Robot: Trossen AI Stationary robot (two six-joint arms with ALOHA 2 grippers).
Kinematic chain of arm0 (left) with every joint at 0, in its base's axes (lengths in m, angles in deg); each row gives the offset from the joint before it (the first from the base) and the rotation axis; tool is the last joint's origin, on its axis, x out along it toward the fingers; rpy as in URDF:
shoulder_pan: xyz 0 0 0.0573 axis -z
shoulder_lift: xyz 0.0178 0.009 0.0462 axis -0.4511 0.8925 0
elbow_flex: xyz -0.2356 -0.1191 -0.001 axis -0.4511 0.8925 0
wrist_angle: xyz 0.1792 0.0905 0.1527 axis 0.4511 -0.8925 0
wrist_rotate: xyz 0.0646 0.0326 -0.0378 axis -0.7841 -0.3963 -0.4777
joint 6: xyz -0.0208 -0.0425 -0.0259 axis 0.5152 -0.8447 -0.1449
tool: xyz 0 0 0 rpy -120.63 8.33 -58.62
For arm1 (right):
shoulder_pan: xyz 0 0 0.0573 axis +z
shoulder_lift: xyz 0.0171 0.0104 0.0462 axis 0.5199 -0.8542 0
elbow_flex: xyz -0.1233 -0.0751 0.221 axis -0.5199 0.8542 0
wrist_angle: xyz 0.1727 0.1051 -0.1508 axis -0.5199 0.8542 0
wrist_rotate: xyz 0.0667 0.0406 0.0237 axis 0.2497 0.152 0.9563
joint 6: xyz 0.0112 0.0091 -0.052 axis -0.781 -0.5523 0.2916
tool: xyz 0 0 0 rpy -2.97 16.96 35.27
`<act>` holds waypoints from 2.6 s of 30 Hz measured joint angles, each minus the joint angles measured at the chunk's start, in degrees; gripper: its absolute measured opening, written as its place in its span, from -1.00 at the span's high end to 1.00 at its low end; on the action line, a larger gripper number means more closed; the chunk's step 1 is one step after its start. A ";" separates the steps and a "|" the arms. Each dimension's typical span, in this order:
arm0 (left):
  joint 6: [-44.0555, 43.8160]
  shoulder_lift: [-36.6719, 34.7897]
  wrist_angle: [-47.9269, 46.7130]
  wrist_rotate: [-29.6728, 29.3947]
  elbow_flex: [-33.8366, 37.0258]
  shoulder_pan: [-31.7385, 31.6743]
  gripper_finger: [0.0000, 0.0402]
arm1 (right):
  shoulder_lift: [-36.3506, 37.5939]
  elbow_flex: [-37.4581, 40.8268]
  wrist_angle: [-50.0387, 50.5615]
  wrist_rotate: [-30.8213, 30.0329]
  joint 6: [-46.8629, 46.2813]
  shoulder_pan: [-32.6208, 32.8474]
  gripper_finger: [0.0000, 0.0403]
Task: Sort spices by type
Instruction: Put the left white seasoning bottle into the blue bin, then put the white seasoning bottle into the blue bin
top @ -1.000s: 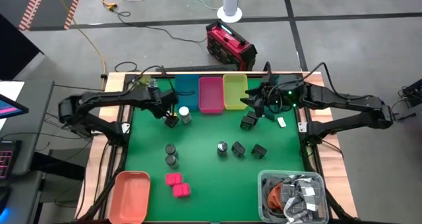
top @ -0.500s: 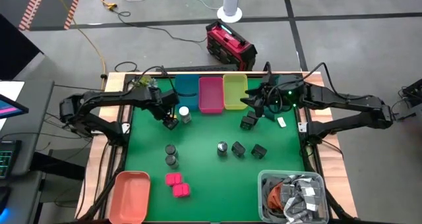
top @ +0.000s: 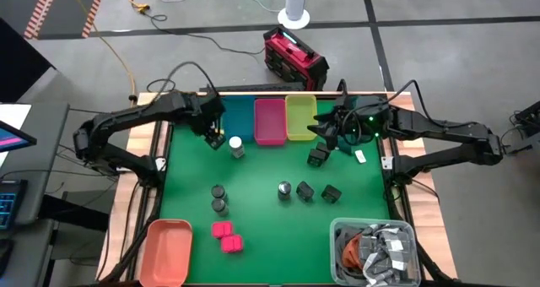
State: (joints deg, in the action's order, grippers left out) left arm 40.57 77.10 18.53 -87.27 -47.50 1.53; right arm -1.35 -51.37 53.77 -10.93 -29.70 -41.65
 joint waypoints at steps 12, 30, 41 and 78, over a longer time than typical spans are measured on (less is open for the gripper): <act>7.90 4.91 3.73 6.39 -11.71 -9.64 0.03 | 0.00 0.00 -0.20 0.02 -1.36 0.00 -0.41; 16.94 31.62 7.37 5.59 -23.86 -16.06 0.03 | 0.00 0.02 -0.75 0.02 -3.07 0.00 -0.41; 14.25 34.61 7.51 5.69 -23.87 -15.40 -0.39 | 0.02 0.02 -3.41 0.02 -3.02 0.00 -0.41; 26.84 12.04 5.92 18.78 -9.85 0.52 -0.38 | 0.02 0.02 -2.80 0.04 -2.89 3.47 -0.41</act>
State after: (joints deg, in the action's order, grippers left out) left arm 67.41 89.14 24.45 -68.50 -57.35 2.05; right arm -1.33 -51.35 50.98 -10.89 -32.59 -38.18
